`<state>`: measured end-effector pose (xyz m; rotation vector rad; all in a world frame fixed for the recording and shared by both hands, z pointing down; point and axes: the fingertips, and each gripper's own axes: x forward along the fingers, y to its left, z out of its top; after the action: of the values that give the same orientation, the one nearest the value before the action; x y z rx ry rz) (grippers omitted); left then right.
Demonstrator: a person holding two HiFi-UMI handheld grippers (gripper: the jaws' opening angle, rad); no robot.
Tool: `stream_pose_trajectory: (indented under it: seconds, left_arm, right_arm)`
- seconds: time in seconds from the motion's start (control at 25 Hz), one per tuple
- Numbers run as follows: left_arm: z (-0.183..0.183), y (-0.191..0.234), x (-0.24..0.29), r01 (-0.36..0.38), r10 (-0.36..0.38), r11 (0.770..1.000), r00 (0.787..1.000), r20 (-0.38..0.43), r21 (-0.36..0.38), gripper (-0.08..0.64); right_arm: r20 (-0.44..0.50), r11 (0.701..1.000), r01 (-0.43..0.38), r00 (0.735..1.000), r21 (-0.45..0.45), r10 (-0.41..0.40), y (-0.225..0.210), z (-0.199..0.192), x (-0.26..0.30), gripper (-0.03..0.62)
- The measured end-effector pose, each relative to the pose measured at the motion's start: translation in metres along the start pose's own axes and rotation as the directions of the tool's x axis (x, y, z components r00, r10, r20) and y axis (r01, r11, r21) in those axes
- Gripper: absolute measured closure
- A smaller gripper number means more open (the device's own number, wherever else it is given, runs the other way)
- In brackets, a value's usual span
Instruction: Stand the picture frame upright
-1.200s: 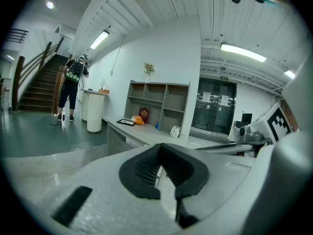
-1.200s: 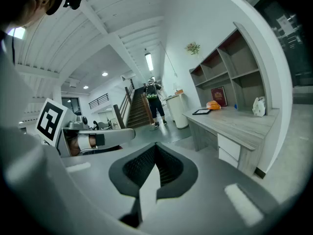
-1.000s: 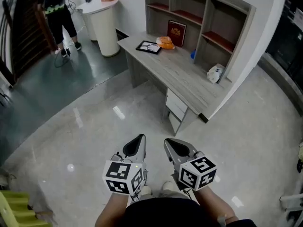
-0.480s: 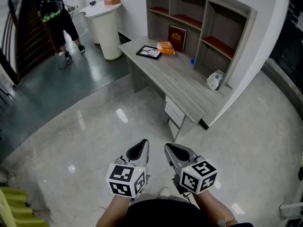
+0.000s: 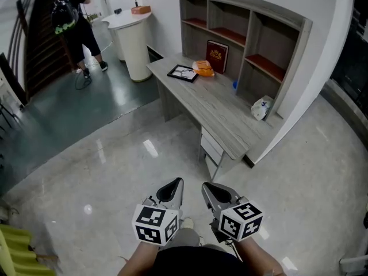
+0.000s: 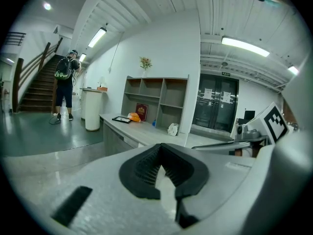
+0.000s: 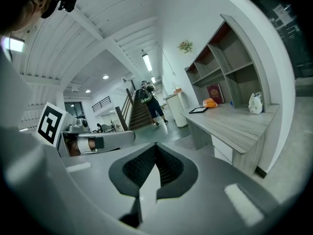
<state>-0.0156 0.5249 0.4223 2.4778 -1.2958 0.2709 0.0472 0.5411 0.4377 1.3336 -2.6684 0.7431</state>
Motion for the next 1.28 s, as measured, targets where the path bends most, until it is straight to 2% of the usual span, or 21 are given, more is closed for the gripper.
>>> stream_pose_trajectory:
  seconds: [0.44,0.88,1.28]
  left_arm:
    - [0.009,0.02,0.028,-0.022,0.021,1.0,1.0,0.006,0.006,0.56]
    - [0.025,0.079,0.071,-0.035,0.035,0.999,0.999,-0.02,-0.019,0.56]
    - [0.048,0.138,0.105,-0.021,0.02,1.0,0.999,-0.044,-0.013,0.56]
  right_arm:
    - [-0.016,1.0,0.014,1.0,-0.011,-0.014,-0.022,0.011,0.025,0.595]
    - [-0.054,1.0,0.005,0.999,-0.023,-0.007,-0.04,0.032,0.095,0.595]
    - [-0.061,1.0,0.025,0.998,-0.014,-0.025,-0.053,0.06,0.169,0.595]
